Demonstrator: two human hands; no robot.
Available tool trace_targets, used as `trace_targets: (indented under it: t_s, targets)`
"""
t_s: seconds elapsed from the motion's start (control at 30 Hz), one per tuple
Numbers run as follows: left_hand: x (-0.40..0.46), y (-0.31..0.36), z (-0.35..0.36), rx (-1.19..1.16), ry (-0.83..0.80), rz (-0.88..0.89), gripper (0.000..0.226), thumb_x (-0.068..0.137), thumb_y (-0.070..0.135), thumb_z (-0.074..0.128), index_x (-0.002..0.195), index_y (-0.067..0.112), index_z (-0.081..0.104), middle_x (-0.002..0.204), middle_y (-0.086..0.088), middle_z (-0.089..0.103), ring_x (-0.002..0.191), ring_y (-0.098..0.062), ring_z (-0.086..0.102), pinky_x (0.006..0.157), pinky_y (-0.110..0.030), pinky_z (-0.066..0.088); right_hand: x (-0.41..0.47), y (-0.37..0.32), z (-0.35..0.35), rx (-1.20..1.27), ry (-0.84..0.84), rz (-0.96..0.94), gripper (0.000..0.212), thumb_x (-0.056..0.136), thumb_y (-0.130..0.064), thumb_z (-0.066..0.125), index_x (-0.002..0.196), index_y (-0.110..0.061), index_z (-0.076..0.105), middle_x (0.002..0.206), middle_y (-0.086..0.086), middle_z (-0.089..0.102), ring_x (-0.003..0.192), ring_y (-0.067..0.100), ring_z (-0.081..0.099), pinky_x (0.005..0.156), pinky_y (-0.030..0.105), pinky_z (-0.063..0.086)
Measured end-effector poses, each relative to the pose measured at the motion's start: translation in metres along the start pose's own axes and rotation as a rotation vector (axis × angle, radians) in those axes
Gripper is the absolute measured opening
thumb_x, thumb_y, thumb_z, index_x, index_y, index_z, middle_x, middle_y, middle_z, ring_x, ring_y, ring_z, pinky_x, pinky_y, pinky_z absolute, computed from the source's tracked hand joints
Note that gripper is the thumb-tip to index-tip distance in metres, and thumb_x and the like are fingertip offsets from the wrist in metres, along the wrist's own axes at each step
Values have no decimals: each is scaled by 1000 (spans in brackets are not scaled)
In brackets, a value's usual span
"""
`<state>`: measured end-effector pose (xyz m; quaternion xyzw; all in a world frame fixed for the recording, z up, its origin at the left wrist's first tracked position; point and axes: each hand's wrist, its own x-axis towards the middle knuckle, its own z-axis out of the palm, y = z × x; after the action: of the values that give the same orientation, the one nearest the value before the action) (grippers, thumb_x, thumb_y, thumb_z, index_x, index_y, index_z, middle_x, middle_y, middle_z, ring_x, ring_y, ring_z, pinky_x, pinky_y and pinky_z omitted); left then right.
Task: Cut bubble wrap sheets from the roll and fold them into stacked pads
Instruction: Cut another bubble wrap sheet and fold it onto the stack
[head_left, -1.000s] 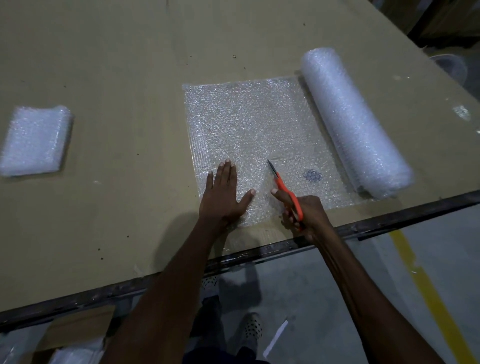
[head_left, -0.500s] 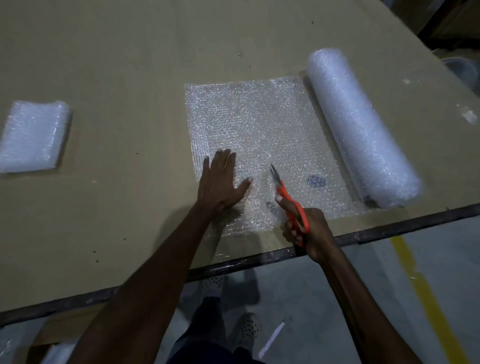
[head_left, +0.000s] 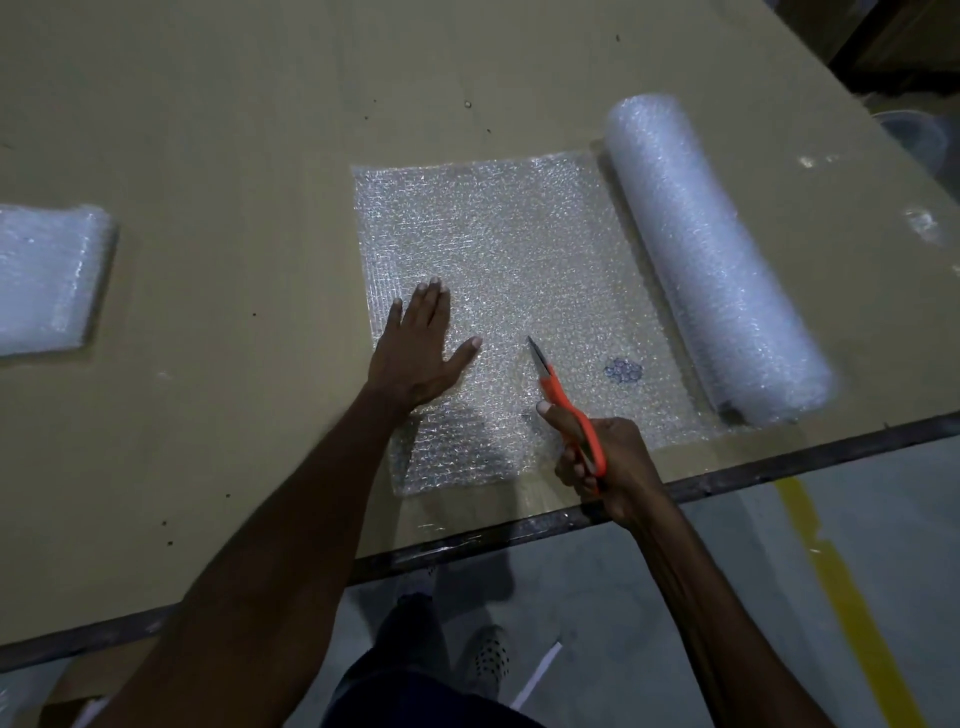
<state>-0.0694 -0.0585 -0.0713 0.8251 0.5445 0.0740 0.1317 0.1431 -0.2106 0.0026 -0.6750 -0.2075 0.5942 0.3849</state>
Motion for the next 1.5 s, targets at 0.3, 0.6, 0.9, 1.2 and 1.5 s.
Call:
trace_targets:
  t_s: [0.3,0.6,0.9,1.2,1.5]
  targets:
    - [0,-1,3,-11,4,-3,93,94,74,11,159,8,3,167,-8,-5,154,-19,-8,124,-45,-4,6,-9,3,-12,44,8,43,73,-34,91,66,-6,60,52,9,49,33,13,40,35,16,25]
    - [2,-4,7,-13,20,8,92,95,72,15,159,7,5,168,-9,-2,154,-20,-5,122,-44,-7,9,-18,11,-10,75,14,47,73,-34,91,57,-7,56,50,9,48,32,14,37,39,17,25]
    - [2,-2,5,-14,42,18,92,95,70,20,158,5,12,167,-12,6,154,-25,3,123,-50,-1,14,-29,19,-77,88,-30,49,70,-40,92,51,-13,56,49,7,48,36,15,38,39,20,26]
    - [25,1,-6,37,-9,34,90,92,60,22,158,2,4,166,-19,-5,153,-33,-8,121,-55,-10,19,-30,22,-83,109,13,48,70,-44,91,58,-11,59,50,6,48,38,15,36,41,21,27]
    - [56,-16,-7,12,-15,64,91,98,69,15,157,1,1,165,-19,-7,153,-29,-11,122,-51,-10,19,-30,27,-44,129,1,42,71,-41,91,72,-6,68,54,8,48,39,14,37,36,19,26]
